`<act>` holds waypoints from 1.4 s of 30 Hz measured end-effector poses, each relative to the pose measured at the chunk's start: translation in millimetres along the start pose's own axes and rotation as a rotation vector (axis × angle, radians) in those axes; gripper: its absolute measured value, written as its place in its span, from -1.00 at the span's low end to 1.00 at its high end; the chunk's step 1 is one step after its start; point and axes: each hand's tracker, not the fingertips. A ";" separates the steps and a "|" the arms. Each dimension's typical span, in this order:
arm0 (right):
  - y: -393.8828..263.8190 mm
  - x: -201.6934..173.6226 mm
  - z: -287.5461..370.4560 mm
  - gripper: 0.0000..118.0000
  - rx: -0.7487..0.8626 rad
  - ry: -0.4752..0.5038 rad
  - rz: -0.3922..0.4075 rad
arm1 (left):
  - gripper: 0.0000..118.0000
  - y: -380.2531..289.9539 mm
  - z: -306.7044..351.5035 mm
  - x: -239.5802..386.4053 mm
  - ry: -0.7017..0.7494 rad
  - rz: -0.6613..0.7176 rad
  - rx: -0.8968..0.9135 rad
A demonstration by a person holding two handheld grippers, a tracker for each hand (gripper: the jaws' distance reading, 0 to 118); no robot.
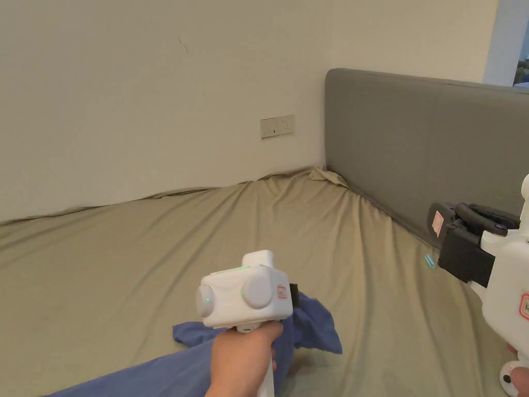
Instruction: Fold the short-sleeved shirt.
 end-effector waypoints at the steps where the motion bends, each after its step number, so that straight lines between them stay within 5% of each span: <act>1: -2.6 1.6 -2.9 -0.96 -0.012 0.000 -0.002 | -0.94 -14.5 -15.4 0.0 -0.003 0.004 -0.055; 6: -17.6 3.9 -14.6 -0.96 -0.059 -0.004 0.013 | -0.94 -59.9 -54.5 -2.4 0.016 -0.006 -0.140; 7: -20.3 4.1 -18.1 -0.96 -0.070 -0.004 0.015 | -0.62 -65.3 -61.1 -2.9 0.020 -0.005 -0.142; 9: -23.0 4.1 -24.1 -0.96 -0.086 -0.002 0.010 | 1.00 -71.6 -68.0 -3.8 0.018 -0.002 -0.151; 12: -25.8 2.8 -28.1 -0.96 -0.094 0.004 0.004 | 1.00 -73.2 -60.8 -3.8 -0.147 0.046 -0.113; 21: -39.7 -15.4 -32.4 -0.96 -0.102 0.137 0.011 | 1.00 -38.8 82.3 -97.6 -0.193 0.123 0.100; 27: -72.7 -42.8 -33.6 -0.96 -0.165 0.274 0.022 | 1.00 -88.2 218.6 -182.1 0.097 0.083 0.263; 29: -81.6 -56.4 -36.6 -0.96 -0.199 0.315 0.034 | 0.79 -111.2 243.5 -201.0 0.175 0.097 0.273; 30: -85.8 -63.9 -38.0 -0.96 -0.211 0.336 0.044 | 0.46 -123.4 255.3 -209.2 0.211 0.116 0.273; 31: -89.7 -70.9 -38.4 -0.96 -0.220 0.353 0.055 | -0.40 -135.0 265.5 -216.7 0.233 0.138 0.271; 32: -93.4 -78.2 -38.8 -0.96 -0.226 0.367 0.070 | -1.00 -146.3 274.7 -224.4 0.256 0.162 0.276; 42: -109.4 -127.2 -60.0 -0.96 -0.268 0.429 0.123 | -1.00 -173.1 285.9 -268.2 0.369 0.209 0.241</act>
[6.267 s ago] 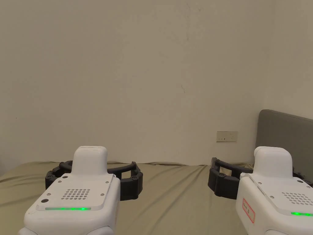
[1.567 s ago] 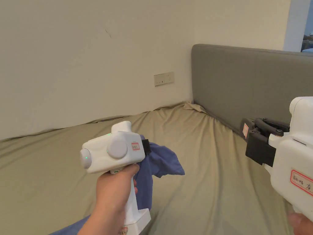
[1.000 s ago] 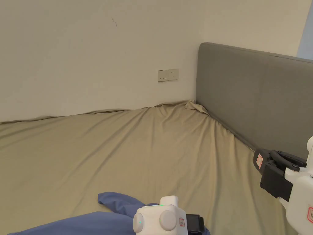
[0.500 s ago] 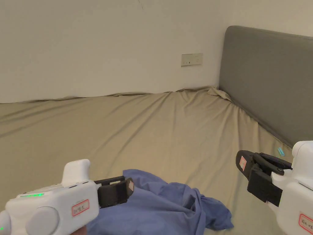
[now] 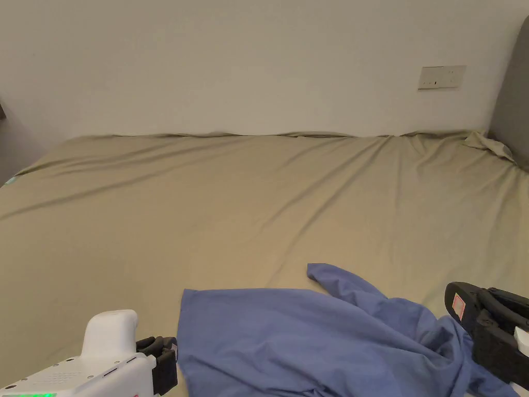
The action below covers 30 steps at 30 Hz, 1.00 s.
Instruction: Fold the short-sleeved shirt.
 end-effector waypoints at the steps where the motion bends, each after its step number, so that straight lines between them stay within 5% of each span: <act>1: 0.6 -0.9 -3.7 -0.96 0.000 0.000 0.001 | -1.00 2.0 -3.9 0.1 -0.002 0.005 0.003; 14: -16.8 19.6 -67.6 -0.95 -0.080 -0.034 -0.012 | -0.97 36.6 -147.4 -22.5 0.114 -0.001 -0.029; 15: -18.4 21.6 -72.2 -0.96 -0.090 -0.040 -0.018 | -0.78 39.4 -166.3 -26.8 0.126 0.000 -0.037; 19: -24.0 29.8 -84.1 -0.96 -0.112 -0.059 -0.036 | 0.80 41.9 -247.9 -52.0 0.099 0.069 -0.213; 20: -25.5 31.5 -85.4 -0.96 -0.116 -0.061 -0.035 | 0.94 40.5 -264.9 -55.9 0.095 0.074 -0.241; 30: -46.2 49.1 -99.2 -0.96 -0.192 -0.109 -0.038 | 1.00 33.8 -354.6 -58.5 0.258 0.055 -0.305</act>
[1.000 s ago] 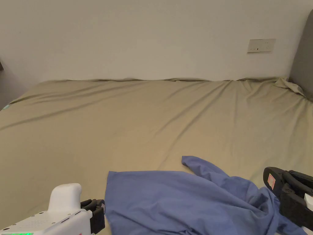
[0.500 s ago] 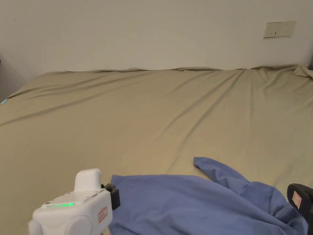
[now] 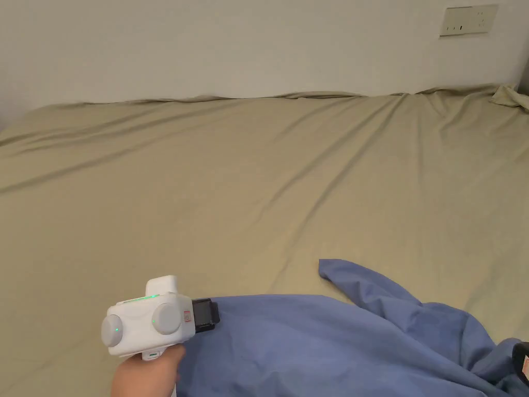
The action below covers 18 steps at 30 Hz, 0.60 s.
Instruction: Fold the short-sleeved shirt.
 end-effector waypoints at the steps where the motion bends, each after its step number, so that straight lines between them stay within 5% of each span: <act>1: -0.4 0.7 -0.8 -0.96 -0.002 -0.001 -0.001 | 1.00 0.0 0.7 5.3 0.032 -0.041 0.011; 4: -1.9 3.0 -2.2 -0.96 -0.014 -0.028 0.002 | 0.95 -2.1 7.1 8.1 0.030 -0.061 0.017; 6: -2.2 6.4 -0.8 -0.96 -0.023 -0.058 -0.001 | 0.60 -0.7 16.7 9.3 -0.011 -0.068 0.030; 8: -3.2 11.4 2.5 -0.96 -0.029 -0.081 -0.005 | -0.68 -0.5 33.8 10.4 -0.051 -0.124 0.080; 9: -4.2 15.0 3.9 -0.96 -0.035 -0.101 -0.007 | -0.98 0.3 40.2 10.0 -0.132 -0.117 0.071; 15: -12.3 43.8 11.7 -0.96 -0.062 -0.162 -0.033 | -0.98 -5.3 106.5 -17.3 -0.428 0.180 0.139; 18: -13.6 64.9 15.8 -0.96 -0.073 -0.204 -0.042 | -0.98 -13.3 163.9 -33.5 -0.466 0.168 0.224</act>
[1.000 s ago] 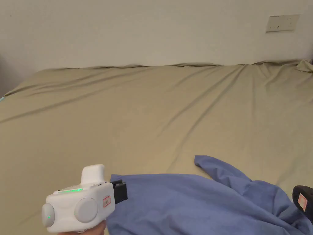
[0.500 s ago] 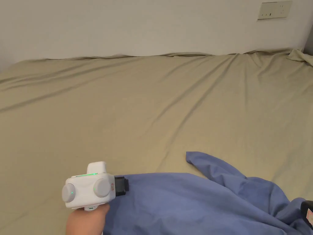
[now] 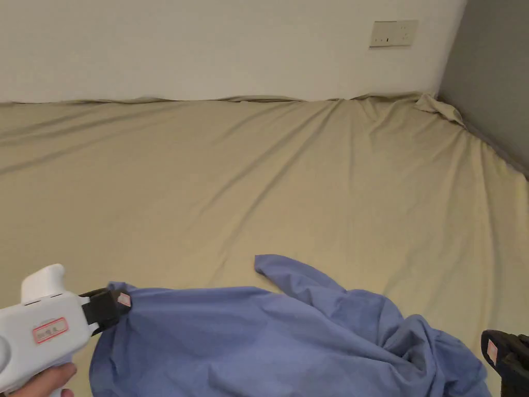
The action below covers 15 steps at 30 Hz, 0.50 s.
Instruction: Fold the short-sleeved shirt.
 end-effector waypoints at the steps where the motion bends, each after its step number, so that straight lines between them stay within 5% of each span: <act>1: 0.0 7.5 -0.5 -0.96 -0.004 -0.011 -0.007 | -0.98 1.8 17.8 5.3 -0.004 -0.023 0.026; 4: 0.9 26.3 -7.8 -0.88 -0.013 -0.014 -0.020 | -0.98 -0.9 65.4 24.2 -0.023 -0.059 0.060; 5: -0.3 32.5 -13.2 -0.53 -0.013 0.001 -0.030 | -0.98 -1.6 77.4 27.9 -0.039 -0.063 0.068; 6: -0.6 37.6 -20.8 0.10 -0.019 0.018 -0.042 | -0.98 -4.1 87.3 32.8 -0.045 -0.066 0.077; 7: -1.6 42.0 -30.4 0.98 -0.042 0.057 -0.068 | -0.98 -5.5 95.6 35.6 -0.044 -0.066 0.085; 15: -30.0 54.6 -119.8 1.00 -0.239 0.073 -0.139 | -0.98 -14.1 116.7 42.5 -0.013 -0.059 0.082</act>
